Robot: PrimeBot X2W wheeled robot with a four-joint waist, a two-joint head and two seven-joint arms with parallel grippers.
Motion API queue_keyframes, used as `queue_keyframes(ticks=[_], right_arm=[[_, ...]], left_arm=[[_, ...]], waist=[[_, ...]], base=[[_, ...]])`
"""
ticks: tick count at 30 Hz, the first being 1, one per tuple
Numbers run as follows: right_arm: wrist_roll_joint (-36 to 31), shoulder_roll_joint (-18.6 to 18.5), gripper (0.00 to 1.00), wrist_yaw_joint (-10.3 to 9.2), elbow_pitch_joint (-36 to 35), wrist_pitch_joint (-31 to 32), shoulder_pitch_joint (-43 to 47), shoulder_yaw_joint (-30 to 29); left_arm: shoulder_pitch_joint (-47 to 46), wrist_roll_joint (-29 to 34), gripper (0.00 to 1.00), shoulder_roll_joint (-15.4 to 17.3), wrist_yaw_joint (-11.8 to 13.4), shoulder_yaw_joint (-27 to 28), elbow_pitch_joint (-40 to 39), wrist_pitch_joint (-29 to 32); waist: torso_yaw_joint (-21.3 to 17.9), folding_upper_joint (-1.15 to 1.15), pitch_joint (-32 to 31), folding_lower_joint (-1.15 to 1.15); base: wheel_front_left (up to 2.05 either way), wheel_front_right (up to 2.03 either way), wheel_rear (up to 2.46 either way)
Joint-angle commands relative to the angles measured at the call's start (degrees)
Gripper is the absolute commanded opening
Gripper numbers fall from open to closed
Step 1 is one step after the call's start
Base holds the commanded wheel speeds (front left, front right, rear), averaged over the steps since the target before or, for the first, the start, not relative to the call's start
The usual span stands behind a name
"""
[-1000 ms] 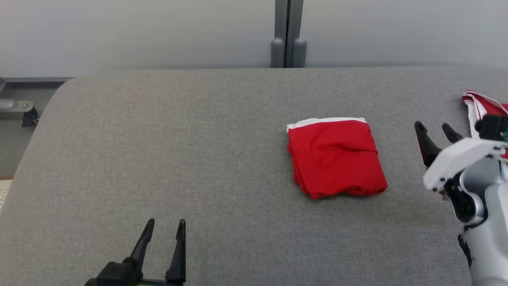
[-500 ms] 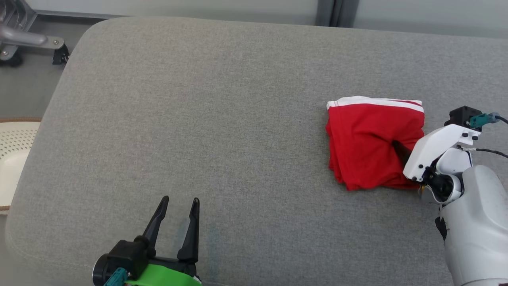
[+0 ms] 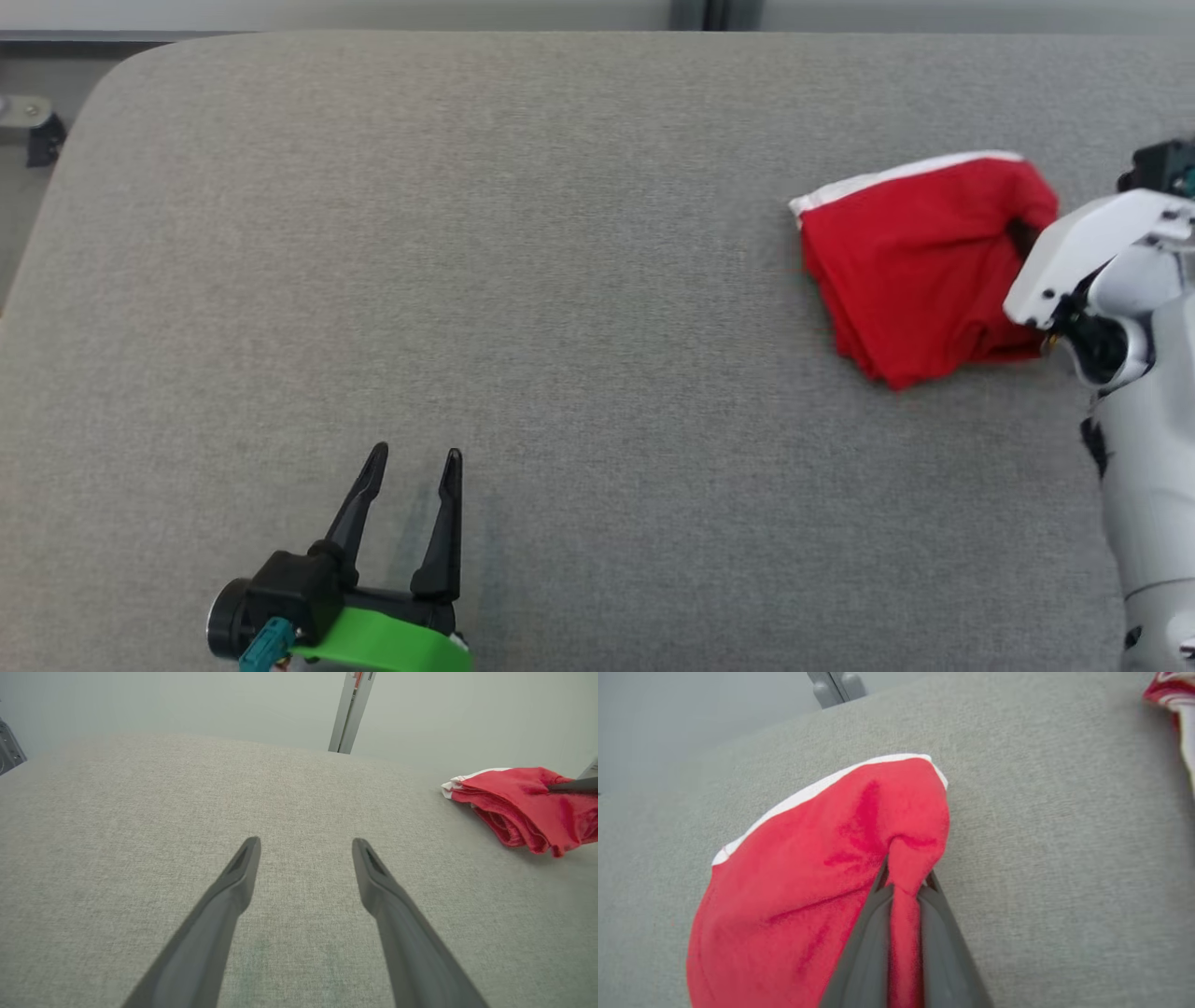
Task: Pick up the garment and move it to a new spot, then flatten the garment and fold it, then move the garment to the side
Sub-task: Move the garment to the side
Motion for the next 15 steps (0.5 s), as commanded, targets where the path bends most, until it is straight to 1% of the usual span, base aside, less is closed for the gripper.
queue_keyframes(ticks=[1,4,7,12,15], right_arm=[[-0.8,-1.1,0.00,-0.09,-0.9,-0.5,-1.8,0.2],[-1.7,-3.6,0.00,-0.09,-2.7,0.6,-4.8,0.2],[-3.2,-5.9,0.00,-0.09,-3.6,2.2,-7.1,-0.6],[-4.8,-9.6,0.00,-0.09,-4.9,6.2,-10.7,-4.0],[-5.4,-11.9,0.00,-0.09,-6.0,9.8,-11.7,-6.5]], left_arm=[[-1.7,0.3,1.00,0.4,-0.1,-0.2,-0.3,-0.1],[-2.9,0.2,1.00,1.3,-0.1,-1.3,-0.9,-0.1],[-4.0,-0.2,1.00,2.7,-0.1,-2.9,-0.5,-0.1],[-5.7,-0.8,1.00,4.2,-0.1,-3.9,-0.4,-0.1],[-5.8,-1.1,1.00,4.8,-0.1,-3.2,-0.2,-0.1]], waist=[[-4.3,0.00,1.7,0.00],[-6.1,0.00,3.8,0.00],[-6.7,0.00,5.4,0.00],[-6.3,0.00,8.1,0.00],[-5.7,0.00,8.9,0.00]], base=[[0.00,0.00,0.00],[0.00,0.00,0.00],[0.00,0.00,0.00],[0.00,0.00,0.00],[0.00,0.00,0.00]])
